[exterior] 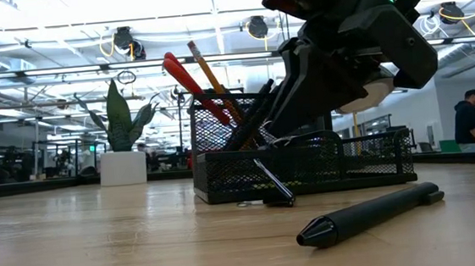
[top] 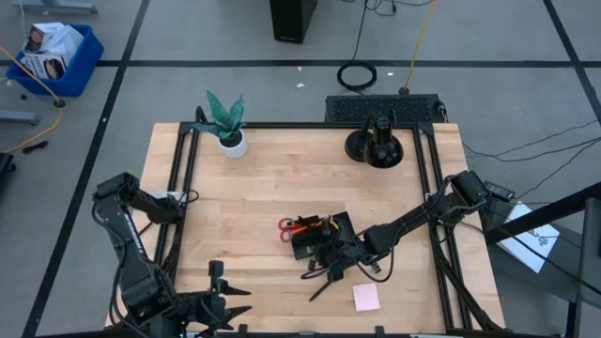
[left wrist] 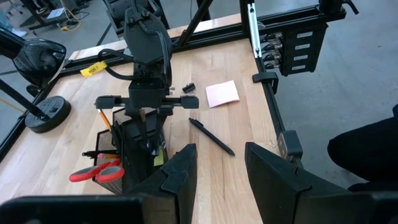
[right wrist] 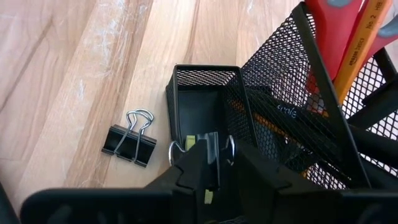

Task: Pick and place office supplies into organizer
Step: Put the middle black binder clip into the black desk organizer, then put the left black binder clip into the black desk organizer

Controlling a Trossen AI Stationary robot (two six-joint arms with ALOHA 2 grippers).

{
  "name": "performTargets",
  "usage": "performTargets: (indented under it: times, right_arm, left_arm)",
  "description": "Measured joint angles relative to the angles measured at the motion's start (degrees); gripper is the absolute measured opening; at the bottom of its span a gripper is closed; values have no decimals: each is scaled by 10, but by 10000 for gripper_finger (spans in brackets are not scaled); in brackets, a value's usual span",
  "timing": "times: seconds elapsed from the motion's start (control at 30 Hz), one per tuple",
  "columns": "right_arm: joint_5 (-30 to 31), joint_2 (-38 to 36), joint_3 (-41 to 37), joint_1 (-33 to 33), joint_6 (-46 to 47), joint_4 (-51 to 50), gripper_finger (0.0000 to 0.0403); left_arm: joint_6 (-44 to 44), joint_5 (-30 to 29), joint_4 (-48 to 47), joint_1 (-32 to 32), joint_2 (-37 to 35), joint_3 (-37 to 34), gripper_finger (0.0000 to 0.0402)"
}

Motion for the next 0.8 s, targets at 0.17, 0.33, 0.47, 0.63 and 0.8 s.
performTargets:
  times: [0.17, 0.33, 0.47, 0.63, 0.8]
  right_arm:
    - [0, 0, 0, 0, 0, 0, 88]
    - [0, 0, 0, 0, 0, 0, 103]
    - [0, 0, 0, 0, 0, 0, 114]
    - [0, 0, 0, 0, -2, 0, 125]
    - [1, -1, 0, 0, -4, 0, 128]
  left_arm:
    - [0, 0, 0, 0, 0, 0, 141]
    - [0, 0, 0, 0, 0, 0, 141]
    - [0, 0, 0, 0, 0, 0, 141]
    - [0, 0, 0, 0, 0, 0, 141]
    - [0, 0, 0, 0, 0, 0, 141]
